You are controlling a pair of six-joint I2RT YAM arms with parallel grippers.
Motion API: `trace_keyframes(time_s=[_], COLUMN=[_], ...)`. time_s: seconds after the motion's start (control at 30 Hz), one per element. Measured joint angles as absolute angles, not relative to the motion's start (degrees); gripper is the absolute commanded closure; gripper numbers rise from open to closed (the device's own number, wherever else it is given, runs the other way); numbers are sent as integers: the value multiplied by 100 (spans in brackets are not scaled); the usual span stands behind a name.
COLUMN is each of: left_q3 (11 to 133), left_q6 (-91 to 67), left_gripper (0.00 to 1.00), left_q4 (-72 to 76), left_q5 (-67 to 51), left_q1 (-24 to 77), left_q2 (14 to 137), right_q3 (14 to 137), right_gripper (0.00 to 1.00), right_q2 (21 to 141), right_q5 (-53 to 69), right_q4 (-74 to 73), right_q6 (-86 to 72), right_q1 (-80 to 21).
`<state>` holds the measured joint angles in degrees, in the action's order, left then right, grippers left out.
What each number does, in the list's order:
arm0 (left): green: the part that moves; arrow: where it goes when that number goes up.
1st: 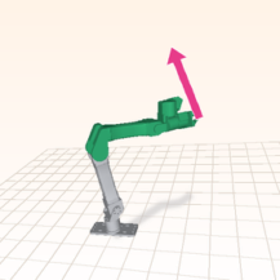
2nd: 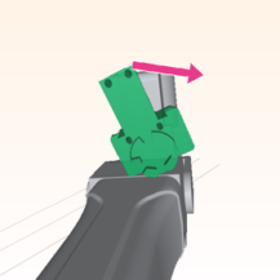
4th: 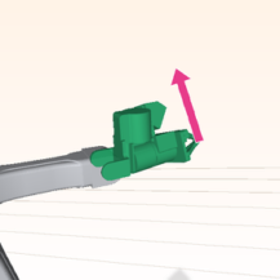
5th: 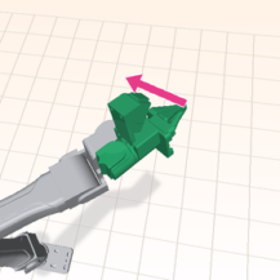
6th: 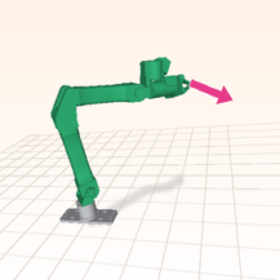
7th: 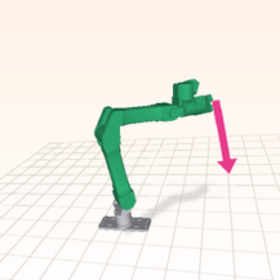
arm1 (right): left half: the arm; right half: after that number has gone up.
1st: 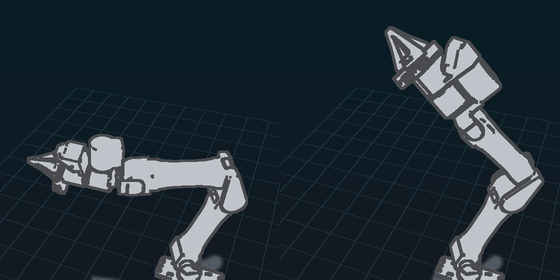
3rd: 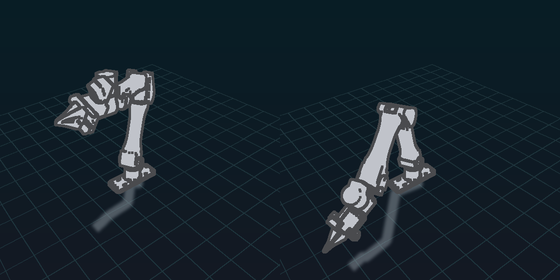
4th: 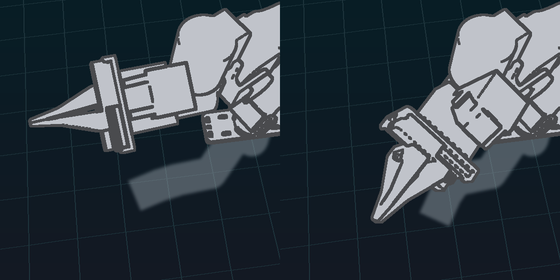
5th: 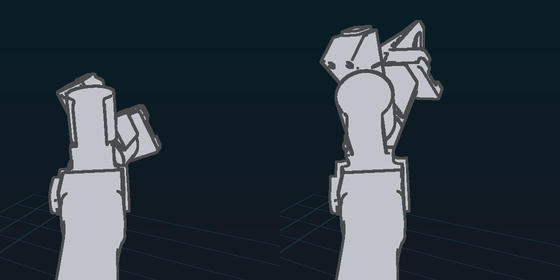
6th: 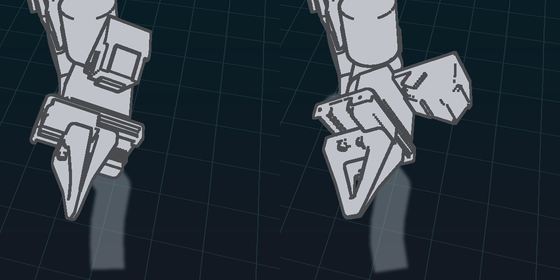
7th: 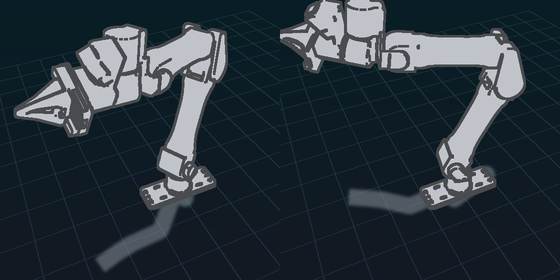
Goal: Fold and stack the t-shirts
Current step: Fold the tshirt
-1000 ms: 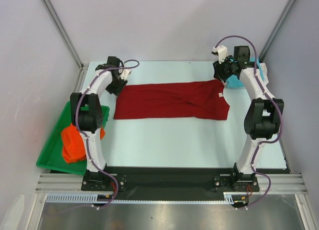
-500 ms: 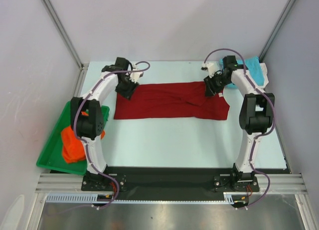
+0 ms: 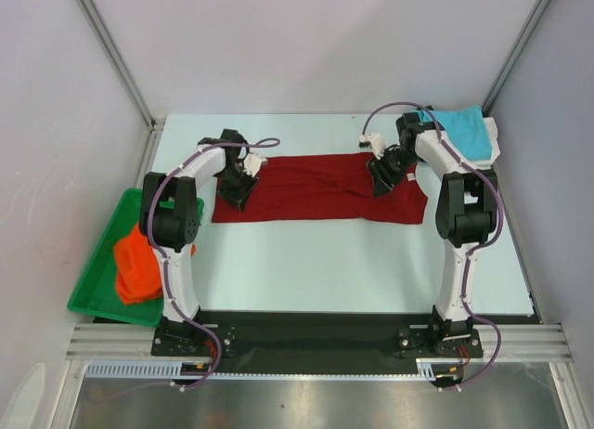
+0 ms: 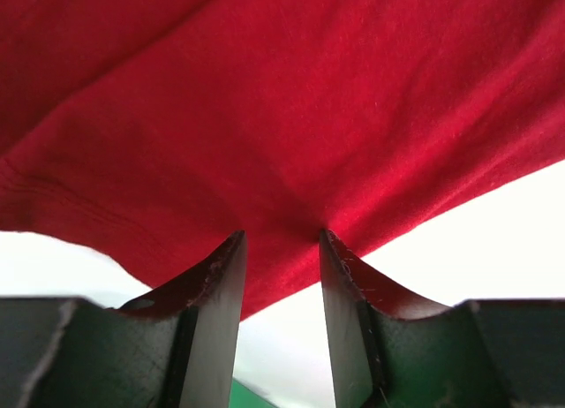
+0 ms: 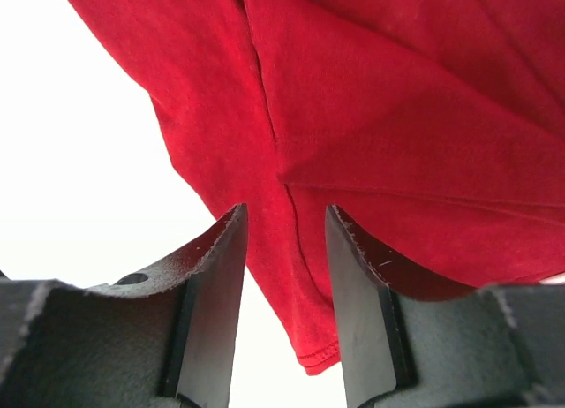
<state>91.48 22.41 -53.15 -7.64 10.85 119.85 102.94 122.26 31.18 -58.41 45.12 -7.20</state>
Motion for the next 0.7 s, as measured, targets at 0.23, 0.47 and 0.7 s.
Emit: trace_keyframes(time_s=[0.23,0.47,0.7], left_q3=[9148,9148,9148], left_q6=[2231,2117,2047], left_gripper=[57,57,57], left_q4=[-5275,-5240,-5221], left_q5=[-797,-786,-777], left_q1=[1079,1076,1074], left_q2=[12003,12112,12112], right_q3=[10143,10346,10436], right_gripper=[51,51,53], right_q2=[12226,12403,12669], right_q5=[2869,2714,2491], right_q4=[-5881,-5806,-5673], right_q6=[4595,4595,4591], right_q1=[-834,-996,-1079])
